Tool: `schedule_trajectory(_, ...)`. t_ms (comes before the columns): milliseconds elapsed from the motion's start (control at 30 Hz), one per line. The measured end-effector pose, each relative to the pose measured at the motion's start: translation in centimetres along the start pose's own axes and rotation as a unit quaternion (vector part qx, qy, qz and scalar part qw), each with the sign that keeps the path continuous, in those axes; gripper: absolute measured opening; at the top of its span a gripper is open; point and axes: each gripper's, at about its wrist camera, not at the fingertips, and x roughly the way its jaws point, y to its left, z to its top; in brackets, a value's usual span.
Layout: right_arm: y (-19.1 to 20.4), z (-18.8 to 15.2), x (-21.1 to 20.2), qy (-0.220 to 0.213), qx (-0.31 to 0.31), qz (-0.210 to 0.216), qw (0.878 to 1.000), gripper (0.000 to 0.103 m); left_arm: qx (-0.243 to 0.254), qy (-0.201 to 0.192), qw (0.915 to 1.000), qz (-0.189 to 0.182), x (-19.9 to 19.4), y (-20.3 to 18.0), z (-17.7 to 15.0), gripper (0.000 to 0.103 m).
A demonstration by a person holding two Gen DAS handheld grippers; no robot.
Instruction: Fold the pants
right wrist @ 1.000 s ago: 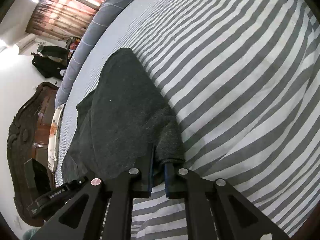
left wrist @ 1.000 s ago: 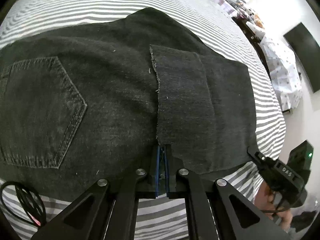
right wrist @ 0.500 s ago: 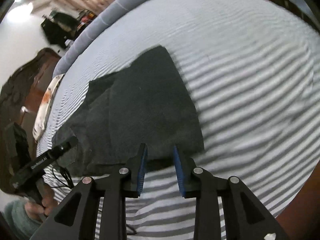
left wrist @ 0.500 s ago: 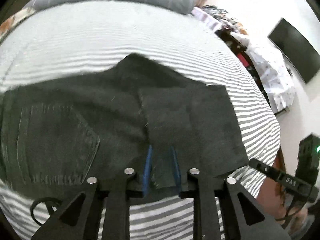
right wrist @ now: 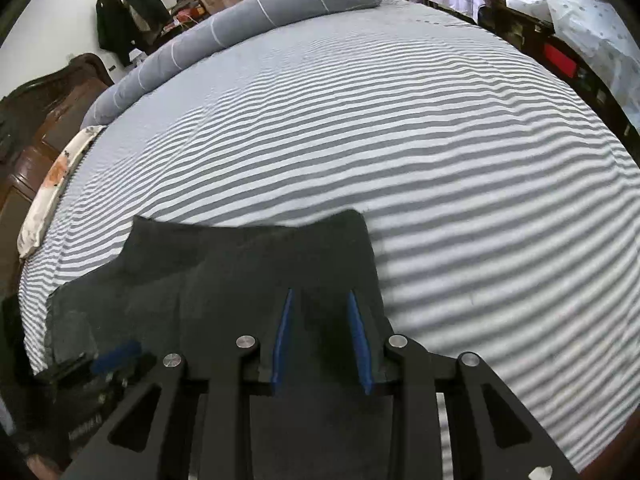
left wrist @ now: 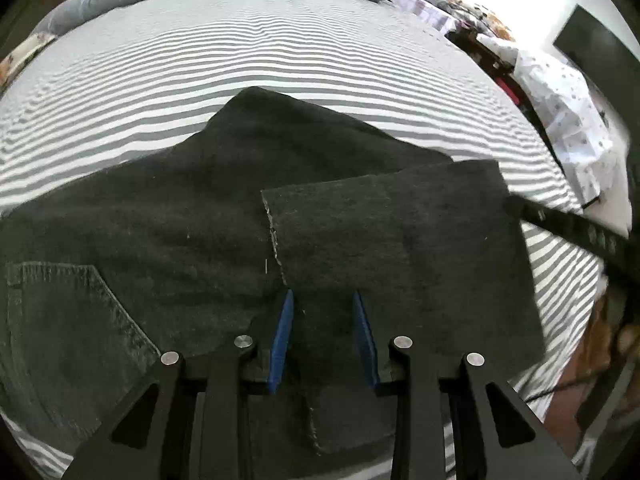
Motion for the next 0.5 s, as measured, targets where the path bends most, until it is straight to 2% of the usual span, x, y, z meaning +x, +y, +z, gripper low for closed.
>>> schedule_trajectory(200, -0.4, 0.5, 2.8, 0.028, -0.006, -0.016, 0.999, 0.027, 0.012, 0.001, 0.9999, 0.002, 0.3, -0.1, 0.0, 0.033)
schedule_trajectory(367, -0.5, -0.9, 1.3, 0.027, -0.008, -0.019, 0.999, 0.027, 0.017, 0.006, 0.9998, -0.004, -0.5, -0.3, -0.6, 0.034)
schedule_trajectory(500, 0.0, -2.9, -0.2, 0.027, -0.016, -0.025, 0.999, 0.030, 0.029, 0.005, 0.9995, -0.007, -1.7, -0.4, -2.3, 0.035)
